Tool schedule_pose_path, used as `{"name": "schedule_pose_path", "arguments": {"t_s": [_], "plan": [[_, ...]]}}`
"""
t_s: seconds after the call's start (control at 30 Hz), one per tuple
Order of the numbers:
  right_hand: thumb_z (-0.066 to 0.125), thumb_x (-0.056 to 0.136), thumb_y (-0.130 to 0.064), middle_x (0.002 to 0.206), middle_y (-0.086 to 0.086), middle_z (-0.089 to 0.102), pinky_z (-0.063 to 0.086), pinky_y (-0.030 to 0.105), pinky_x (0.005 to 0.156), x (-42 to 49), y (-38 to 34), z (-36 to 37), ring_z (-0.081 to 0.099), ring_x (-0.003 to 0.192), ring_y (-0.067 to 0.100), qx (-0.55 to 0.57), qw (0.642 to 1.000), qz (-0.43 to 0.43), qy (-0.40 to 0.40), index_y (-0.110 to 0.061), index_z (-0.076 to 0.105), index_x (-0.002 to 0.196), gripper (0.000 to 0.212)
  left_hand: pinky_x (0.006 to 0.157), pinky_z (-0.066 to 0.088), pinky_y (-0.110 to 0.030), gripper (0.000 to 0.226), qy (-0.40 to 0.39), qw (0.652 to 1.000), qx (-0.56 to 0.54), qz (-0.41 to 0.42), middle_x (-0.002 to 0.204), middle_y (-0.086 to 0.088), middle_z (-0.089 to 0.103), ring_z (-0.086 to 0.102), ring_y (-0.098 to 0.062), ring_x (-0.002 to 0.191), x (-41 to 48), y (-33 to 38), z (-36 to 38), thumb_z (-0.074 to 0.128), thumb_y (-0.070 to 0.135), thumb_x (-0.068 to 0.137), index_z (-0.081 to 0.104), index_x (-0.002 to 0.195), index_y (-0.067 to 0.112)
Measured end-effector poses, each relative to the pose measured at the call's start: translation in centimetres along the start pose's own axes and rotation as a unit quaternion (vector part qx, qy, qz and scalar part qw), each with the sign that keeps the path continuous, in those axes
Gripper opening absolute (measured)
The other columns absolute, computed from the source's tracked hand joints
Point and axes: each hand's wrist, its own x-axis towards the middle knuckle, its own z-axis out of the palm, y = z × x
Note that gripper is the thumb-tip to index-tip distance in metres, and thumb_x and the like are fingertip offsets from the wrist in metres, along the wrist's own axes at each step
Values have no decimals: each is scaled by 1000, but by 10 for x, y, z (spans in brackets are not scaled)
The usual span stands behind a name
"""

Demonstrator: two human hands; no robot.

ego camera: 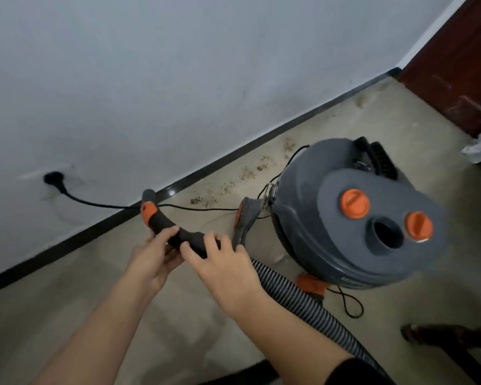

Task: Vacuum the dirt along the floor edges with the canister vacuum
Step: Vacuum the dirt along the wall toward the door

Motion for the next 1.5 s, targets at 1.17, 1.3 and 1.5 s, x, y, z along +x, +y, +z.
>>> {"name": "schedule_pose_path", "arguments": {"t_s": [1.17, 1.3, 1.5], "plan": [[44, 97, -16, 135, 18, 45, 13, 47, 116, 31, 149, -118, 34, 130, 36, -125, 941, 185, -256, -6, 52, 131, 37, 77, 57, -40, 58, -131, 940, 305, 84, 97, -2, 68, 69, -25, 90, 36, 197, 137, 64, 6, 90, 43, 141, 24], [46, 95, -13, 142, 21, 38, 5, 50, 118, 17, 149, -116, 28, 135, 39, -116, 925, 190, -307, -3, 46, 137, 43, 76, 58, -39, 57, -140, 933, 324, 65, 102, -6, 68, 69, -23, 89, 36, 195, 144, 65, 7, 90, 44, 141, 21], [91, 20, -4, 67, 29, 63, 53, 60, 80, -32, 150, -93, 64, 68, 44, -26, 950, 196, -242, 5, 70, 55, 42, 65, 58, -31, 53, -175, 916, 357, 46, 90, 5, 65, 68, -15, 82, 21, 187, 148, 63, 4, 90, 47, 139, 16]]}}
